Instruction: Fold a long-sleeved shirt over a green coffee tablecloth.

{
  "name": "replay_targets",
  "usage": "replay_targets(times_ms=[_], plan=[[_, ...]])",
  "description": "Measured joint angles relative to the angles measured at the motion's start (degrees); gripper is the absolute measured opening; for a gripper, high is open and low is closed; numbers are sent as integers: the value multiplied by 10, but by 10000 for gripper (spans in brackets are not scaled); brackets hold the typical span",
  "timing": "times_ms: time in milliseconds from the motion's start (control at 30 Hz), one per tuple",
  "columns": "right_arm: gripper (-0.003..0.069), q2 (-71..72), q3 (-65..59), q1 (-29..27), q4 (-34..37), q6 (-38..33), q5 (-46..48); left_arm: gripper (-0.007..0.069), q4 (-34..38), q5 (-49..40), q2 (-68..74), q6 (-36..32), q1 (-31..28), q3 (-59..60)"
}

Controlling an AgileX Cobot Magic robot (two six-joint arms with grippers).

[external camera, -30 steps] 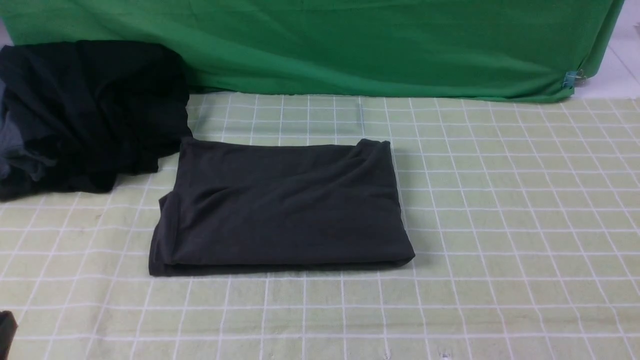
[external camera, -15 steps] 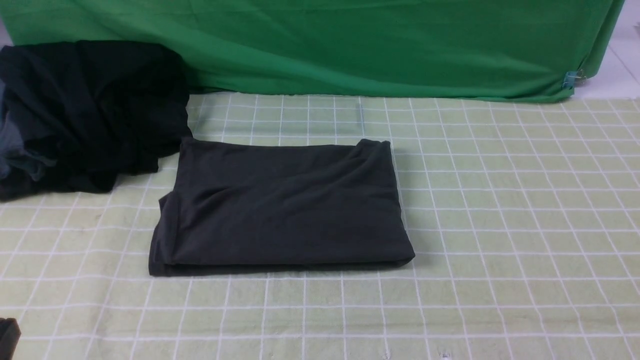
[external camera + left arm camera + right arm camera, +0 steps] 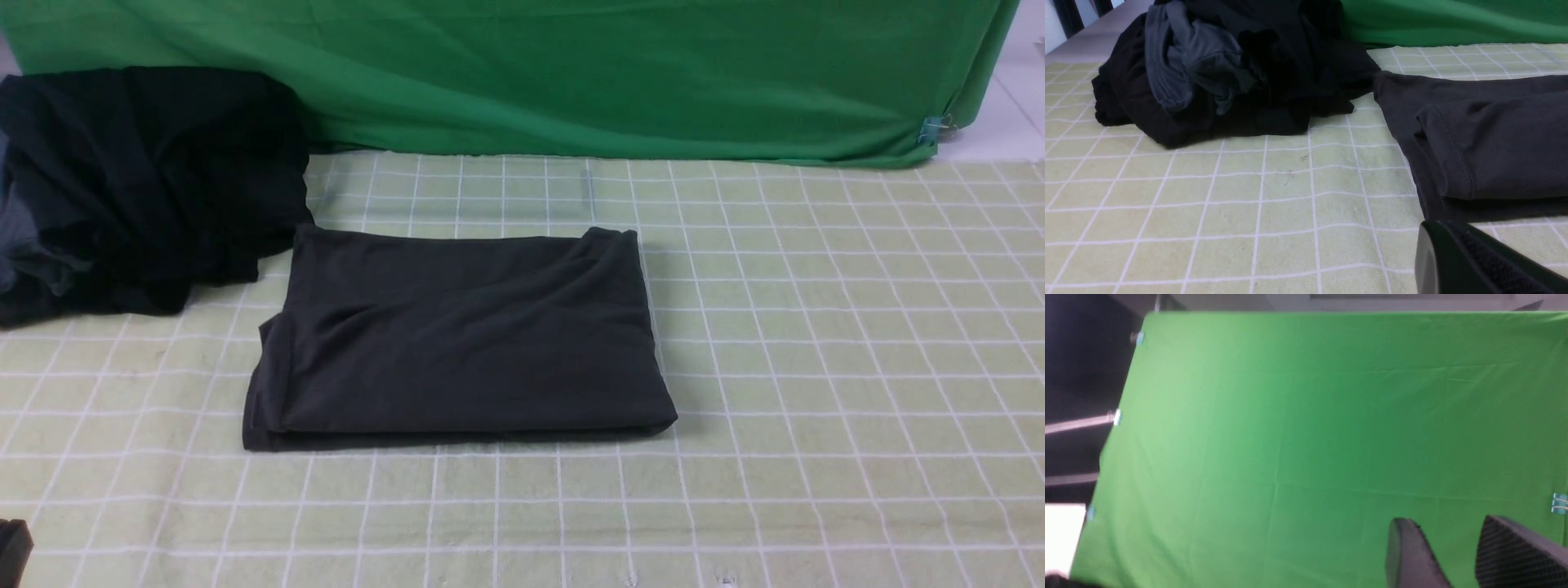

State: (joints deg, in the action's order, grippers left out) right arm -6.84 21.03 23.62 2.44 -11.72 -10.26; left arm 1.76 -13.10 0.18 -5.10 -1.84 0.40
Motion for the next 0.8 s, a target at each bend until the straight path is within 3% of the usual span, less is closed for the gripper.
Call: replay_targets(times_ms=[67,167,400,600,800], plan=[[242,4,0,-21,0,-8,40,3,0,1,0,0,0,0],[242,5,-10,-99,-1,-15,146,3,-1,1,0,-2,0,0],[242,16,-155,-228,-1,-9,161,3,-2,1,0,-5,0,0],[242,65,-215,-249,-1,0,226,3,-2,1,0,-6,0,0],[242,67,-215,-250,-1,21,229,3,-5,-3,-1,-7,0,0]])
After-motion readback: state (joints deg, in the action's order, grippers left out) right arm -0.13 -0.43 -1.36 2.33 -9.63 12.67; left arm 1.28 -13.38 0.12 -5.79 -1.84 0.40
